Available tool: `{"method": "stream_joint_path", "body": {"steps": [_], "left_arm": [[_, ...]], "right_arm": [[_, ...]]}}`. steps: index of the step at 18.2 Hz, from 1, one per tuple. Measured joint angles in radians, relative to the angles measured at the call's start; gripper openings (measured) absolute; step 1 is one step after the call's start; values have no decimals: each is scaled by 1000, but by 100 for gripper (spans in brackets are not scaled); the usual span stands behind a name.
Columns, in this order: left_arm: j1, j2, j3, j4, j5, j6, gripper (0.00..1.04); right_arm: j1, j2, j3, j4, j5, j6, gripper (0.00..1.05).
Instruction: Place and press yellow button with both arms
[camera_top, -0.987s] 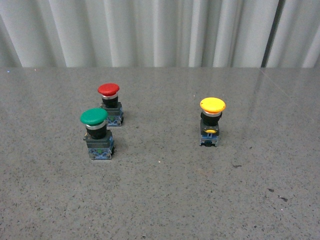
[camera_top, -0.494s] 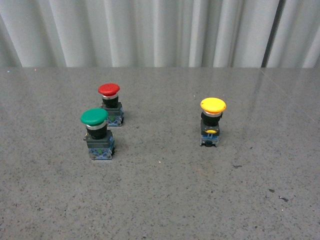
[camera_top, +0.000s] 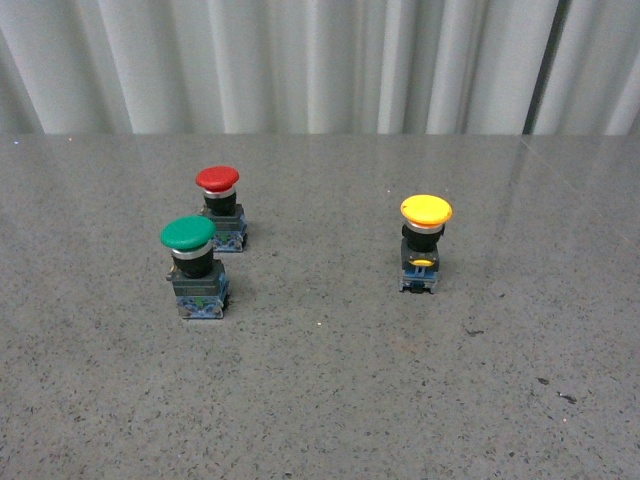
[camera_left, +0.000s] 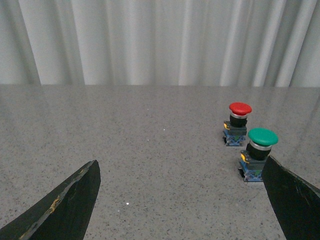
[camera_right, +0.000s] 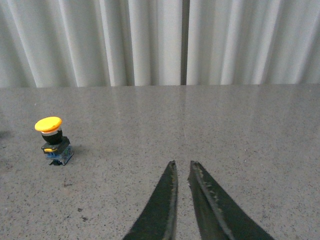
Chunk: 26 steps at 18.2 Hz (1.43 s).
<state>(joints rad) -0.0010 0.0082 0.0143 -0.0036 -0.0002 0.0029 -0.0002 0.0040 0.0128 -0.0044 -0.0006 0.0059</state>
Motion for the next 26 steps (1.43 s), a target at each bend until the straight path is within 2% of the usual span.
{"method": "stream_joint_path", "body": {"steps": [6, 8, 10, 12, 26], "left_arm": [[0, 0, 0, 0, 0, 0, 98], [0, 0, 0, 0, 0, 0, 98], [0, 0, 0, 0, 0, 0, 98], [0, 0, 0, 0, 0, 0, 98], [0, 0, 0, 0, 0, 0, 98]], "right_arm": [[0, 0, 0, 0, 0, 0, 86], [0, 0, 0, 0, 0, 0, 95], [0, 0, 0, 0, 0, 0, 100], [0, 0, 0, 0, 0, 0, 97], [0, 0, 0, 0, 0, 0, 98]]}}
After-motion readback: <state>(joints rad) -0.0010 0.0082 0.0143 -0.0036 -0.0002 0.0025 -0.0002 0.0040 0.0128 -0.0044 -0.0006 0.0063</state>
